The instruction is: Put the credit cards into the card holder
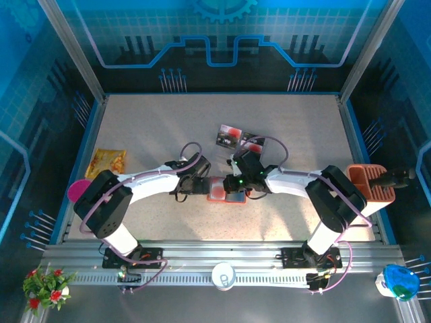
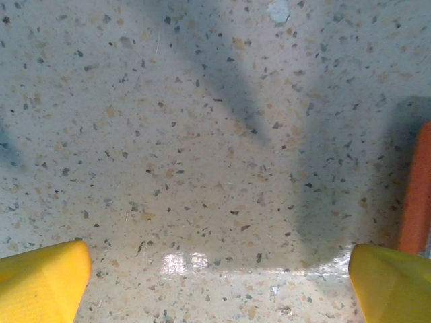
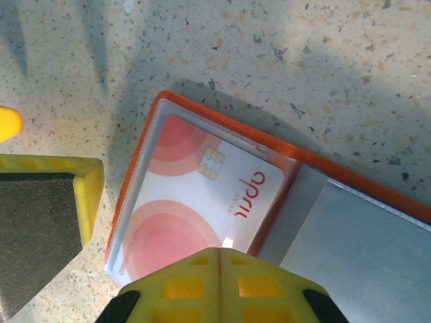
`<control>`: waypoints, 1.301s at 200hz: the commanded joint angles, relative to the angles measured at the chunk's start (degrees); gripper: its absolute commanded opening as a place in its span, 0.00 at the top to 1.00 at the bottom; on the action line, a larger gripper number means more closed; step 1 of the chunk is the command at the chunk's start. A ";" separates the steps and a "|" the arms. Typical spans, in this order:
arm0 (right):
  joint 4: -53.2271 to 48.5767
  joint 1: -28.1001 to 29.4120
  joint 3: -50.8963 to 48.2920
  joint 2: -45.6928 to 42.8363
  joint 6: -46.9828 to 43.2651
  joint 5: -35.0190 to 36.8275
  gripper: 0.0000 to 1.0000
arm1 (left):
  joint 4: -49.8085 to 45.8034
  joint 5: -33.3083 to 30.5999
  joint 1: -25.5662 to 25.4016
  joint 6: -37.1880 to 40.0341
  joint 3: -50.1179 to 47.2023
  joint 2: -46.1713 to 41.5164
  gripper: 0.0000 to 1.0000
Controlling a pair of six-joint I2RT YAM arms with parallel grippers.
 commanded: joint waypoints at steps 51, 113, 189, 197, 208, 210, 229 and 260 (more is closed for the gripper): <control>-0.59 0.09 2.44 4.66 -1.60 0.19 1.00 | 0.14 0.28 0.44 0.40 -0.09 4.86 0.01; -0.95 1.34 5.46 7.04 -1.72 -0.17 1.00 | 1.00 0.55 0.36 0.74 -0.51 5.80 0.01; -2.37 1.35 6.89 5.17 -2.08 -1.29 1.00 | 0.83 0.74 0.37 0.65 -0.82 4.57 0.01; -2.97 1.06 6.93 4.08 -2.37 -0.69 1.00 | 0.55 0.74 0.39 0.60 -0.97 3.79 0.01; -3.77 0.61 6.78 2.67 -2.70 0.22 1.00 | -0.03 0.44 0.37 0.37 -0.81 2.44 0.01; -3.83 0.58 6.74 2.41 -2.74 0.43 1.00 | -0.14 0.32 0.41 0.30 -0.86 2.21 0.01; -5.08 -0.11 6.39 0.53 -3.48 2.12 1.00 | -1.10 -0.83 0.68 -0.50 -0.82 -0.16 0.01; -6.39 -0.57 6.73 0.68 -4.57 2.92 1.00 | -1.94 -1.86 1.85 -1.23 -0.51 -1.44 0.01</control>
